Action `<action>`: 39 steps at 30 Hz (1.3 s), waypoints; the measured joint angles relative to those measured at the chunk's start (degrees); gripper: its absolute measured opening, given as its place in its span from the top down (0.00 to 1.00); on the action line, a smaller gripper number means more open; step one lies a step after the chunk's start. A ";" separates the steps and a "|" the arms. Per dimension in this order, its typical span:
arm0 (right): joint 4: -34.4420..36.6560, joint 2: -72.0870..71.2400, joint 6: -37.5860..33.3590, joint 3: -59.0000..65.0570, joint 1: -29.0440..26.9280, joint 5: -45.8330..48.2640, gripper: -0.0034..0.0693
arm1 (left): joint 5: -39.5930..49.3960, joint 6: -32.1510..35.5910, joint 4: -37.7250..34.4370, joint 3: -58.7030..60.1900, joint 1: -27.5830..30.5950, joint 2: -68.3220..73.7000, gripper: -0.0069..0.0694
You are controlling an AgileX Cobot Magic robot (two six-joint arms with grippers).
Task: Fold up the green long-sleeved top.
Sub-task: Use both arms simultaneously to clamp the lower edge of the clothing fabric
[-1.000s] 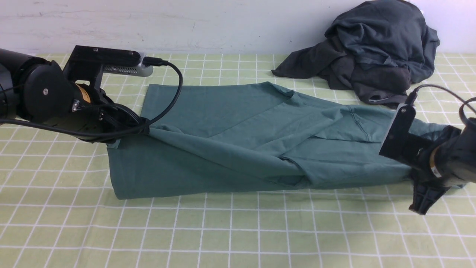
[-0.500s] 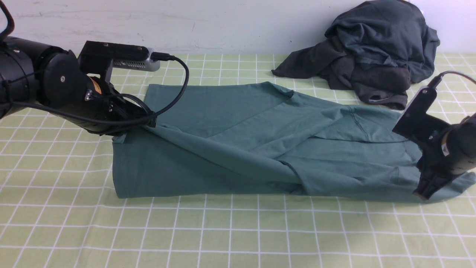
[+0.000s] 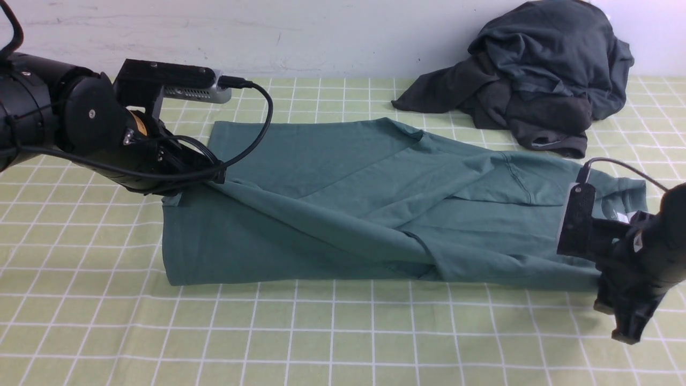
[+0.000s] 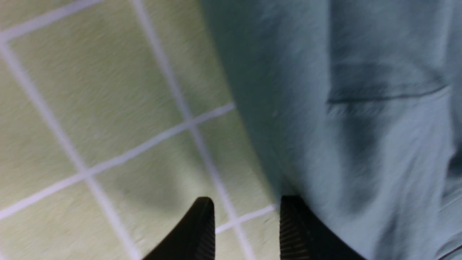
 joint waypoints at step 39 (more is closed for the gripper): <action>8.21 2.85 5.33 -19.80 -1.06 15.56 0.97 | 1.43 0.00 1.62 -5.87 0.00 3.04 0.91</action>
